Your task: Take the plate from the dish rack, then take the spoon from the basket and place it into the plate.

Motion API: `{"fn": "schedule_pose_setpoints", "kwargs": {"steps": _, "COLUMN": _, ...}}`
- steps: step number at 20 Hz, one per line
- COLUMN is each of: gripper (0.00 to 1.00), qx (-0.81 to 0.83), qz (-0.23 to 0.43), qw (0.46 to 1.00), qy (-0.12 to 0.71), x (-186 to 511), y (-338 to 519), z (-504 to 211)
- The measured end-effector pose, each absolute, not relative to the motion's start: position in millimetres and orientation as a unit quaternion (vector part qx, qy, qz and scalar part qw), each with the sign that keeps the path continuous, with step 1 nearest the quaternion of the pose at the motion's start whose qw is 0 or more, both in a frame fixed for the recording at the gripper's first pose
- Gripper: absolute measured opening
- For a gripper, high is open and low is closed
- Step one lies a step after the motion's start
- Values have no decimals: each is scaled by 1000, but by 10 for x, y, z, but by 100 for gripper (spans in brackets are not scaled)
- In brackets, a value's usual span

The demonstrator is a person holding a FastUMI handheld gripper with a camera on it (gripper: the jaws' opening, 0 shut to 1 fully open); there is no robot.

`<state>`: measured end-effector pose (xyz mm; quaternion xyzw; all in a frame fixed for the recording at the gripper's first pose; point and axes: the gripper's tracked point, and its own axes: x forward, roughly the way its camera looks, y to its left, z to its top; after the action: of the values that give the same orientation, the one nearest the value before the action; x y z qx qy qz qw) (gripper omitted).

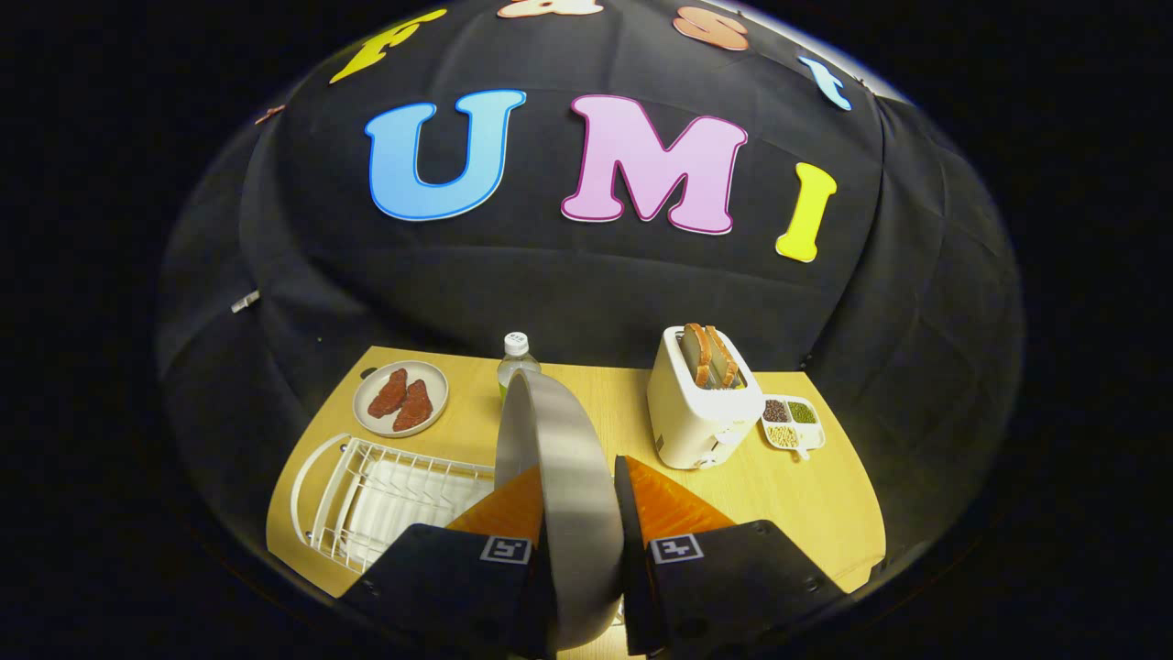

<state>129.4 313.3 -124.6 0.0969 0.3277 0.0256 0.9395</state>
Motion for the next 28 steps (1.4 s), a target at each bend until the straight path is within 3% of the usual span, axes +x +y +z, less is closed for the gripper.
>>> {"fn": "schedule_pose_setpoints", "kwargs": {"steps": 10, "gripper": 32, "qx": 194, "qz": 70, "qw": 914, "qy": 350, "x": 324, "y": 2207, "z": -1115}}
{"fn": "schedule_pose_setpoints", "kwargs": {"steps": 19, "gripper": 32, "qx": 293, "qz": 83, "qw": 852, "qy": 425, "x": -887, "y": 1796, "z": -1934}}
{"fn": "schedule_pose_setpoints", "kwargs": {"steps": 28, "gripper": 32, "qx": 322, "qz": 110, "qw": 811, "qy": 477, "x": -1229, "y": 1833, "z": -3133}}
